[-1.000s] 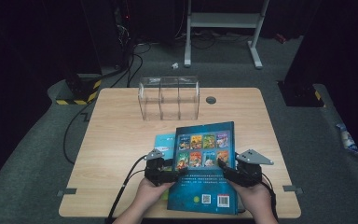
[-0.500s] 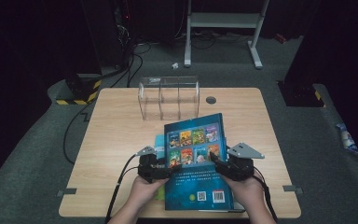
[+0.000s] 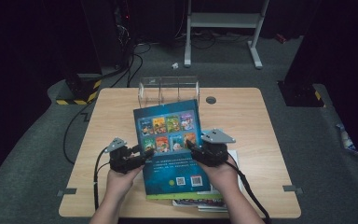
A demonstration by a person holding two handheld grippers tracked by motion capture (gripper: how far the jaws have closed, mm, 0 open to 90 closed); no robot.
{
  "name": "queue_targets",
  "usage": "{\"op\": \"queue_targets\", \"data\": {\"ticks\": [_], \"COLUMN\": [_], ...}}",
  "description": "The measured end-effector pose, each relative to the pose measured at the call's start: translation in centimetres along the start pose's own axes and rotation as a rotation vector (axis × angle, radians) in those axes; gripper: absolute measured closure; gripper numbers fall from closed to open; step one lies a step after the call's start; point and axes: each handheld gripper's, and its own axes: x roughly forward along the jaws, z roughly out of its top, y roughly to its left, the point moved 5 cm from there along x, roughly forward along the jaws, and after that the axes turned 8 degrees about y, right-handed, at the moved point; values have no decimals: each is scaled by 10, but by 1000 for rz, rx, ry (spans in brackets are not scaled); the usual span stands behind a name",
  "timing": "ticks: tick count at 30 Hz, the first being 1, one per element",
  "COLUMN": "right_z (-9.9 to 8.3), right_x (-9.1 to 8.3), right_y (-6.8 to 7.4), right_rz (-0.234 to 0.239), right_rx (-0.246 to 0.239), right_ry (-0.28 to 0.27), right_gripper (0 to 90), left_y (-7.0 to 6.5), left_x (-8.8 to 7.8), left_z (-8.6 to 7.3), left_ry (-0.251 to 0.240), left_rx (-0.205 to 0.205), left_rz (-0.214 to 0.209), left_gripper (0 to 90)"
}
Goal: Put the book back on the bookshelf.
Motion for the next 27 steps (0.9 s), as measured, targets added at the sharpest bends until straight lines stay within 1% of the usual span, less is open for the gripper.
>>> {"op": "queue_targets", "data": {"ticks": [1,2,3,4,5,6,7,8,9,10,12,17,19,20,21,22,23,25,27], "right_z": [3,9,9,13,13,17,17,19,20,22,26,32,35,35,36,37,37,37,37], "right_x": [1,3,3,5,5,5,5,4,4,3,1,-1,-3,-3,-5,-6,-6,-8,-9], "right_y": [3,10,10,14,14,18,18,20,22,23,28,32,32,32,33,33,33,33,32], "right_rz": [-2,-2,-2,1,1,0,0,2,5,8,2,10,7,7,-6,-9,-9,-13,-11], "right_rx": [-21,-32,-32,-31,-31,-35,-35,-33,-33,-30,-39,-42,-44,-44,-40,-35,-35,-35,-42], "right_ry": [-14,-32,-32,-47,-47,-69,-69,-80,-91,-104,-124,-144,-164,-164,-180,-184,-184,-197,-205], "right_gripper": [467,477,477,488,488,497,497,504,510,515,515,520,526,526,526,527,527,530,528], "left_y": [2,5,6,9,9,10,11,11,12,13,15,16,15,14,14,12,12,11,8], "left_x": [-3,-6,-9,-13,-13,-16,-18,-20,-22,-24,-28,-35,-37,-37,-37,-37,-37,-37,-38], "left_z": [1,2,2,4,4,5,5,6,7,8,9,12,13,14,15,16,16,17,18], "left_ry": [-7,-15,-22,-34,-34,-42,-47,-59,-71,-83,-102,-148,-168,-175,-181,-190,-190,-200,-213], "left_rx": [7,19,20,42,42,52,61,58,70,66,69,82,103,106,114,123,123,140,150], "left_rz": [9,24,33,51,51,61,70,73,81,81,85,106,118,116,120,122,122,129,134], "left_gripper": [388,389,389,391,392,395,395,402,408,414,442,465,472,472,475,475,475,475,475]}}
